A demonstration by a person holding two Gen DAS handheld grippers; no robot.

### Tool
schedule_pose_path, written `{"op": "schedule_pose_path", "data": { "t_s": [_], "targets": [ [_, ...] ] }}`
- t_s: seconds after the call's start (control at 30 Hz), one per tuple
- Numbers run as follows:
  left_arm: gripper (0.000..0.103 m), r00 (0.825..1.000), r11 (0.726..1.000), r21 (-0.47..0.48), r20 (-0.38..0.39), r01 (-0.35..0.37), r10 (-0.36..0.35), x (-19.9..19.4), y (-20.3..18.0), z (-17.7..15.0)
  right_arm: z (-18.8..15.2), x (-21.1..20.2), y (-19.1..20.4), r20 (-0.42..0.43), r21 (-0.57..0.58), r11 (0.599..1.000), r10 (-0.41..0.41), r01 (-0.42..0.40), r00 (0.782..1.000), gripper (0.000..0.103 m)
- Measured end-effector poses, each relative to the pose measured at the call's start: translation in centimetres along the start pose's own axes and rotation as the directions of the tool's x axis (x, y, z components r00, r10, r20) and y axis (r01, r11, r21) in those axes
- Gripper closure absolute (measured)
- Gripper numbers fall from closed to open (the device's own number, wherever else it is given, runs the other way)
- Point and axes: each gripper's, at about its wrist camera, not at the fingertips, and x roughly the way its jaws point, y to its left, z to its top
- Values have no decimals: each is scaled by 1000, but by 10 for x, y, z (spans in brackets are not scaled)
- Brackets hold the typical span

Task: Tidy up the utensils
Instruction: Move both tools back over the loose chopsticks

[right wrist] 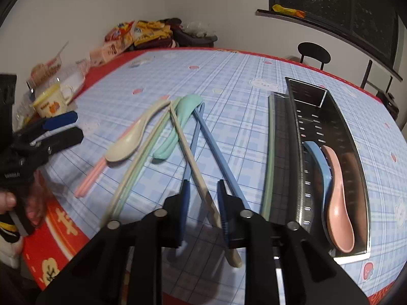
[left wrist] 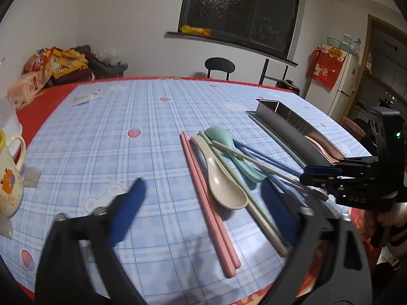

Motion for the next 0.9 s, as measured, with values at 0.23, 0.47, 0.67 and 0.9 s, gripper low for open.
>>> {"op": "schedule_pose_path", "data": {
  "t_s": [0.23, 0.47, 0.67, 0.9],
  "targets": [
    [37, 999, 997, -51, -12, 52, -53, 3, 10, -2, 3, 18, 0, -40, -5, 1000, -25, 24, 999, 84],
    [57, 998, 998, -50, -37, 44, -46, 7, 7, -1, 6, 27, 1, -59, -18, 1000, -19, 18, 998, 84],
    [64, 998, 998, -56, -58, 31, -34, 11, 7, -2, 7, 29, 4, -42, -37, 999, -19, 17, 999, 90],
    [78, 993, 1000, -6, -121, -5, 4, 23, -3, -3, 5, 26, 5, -34, -37, 999, 30, -32, 999, 93]
  ]
}}
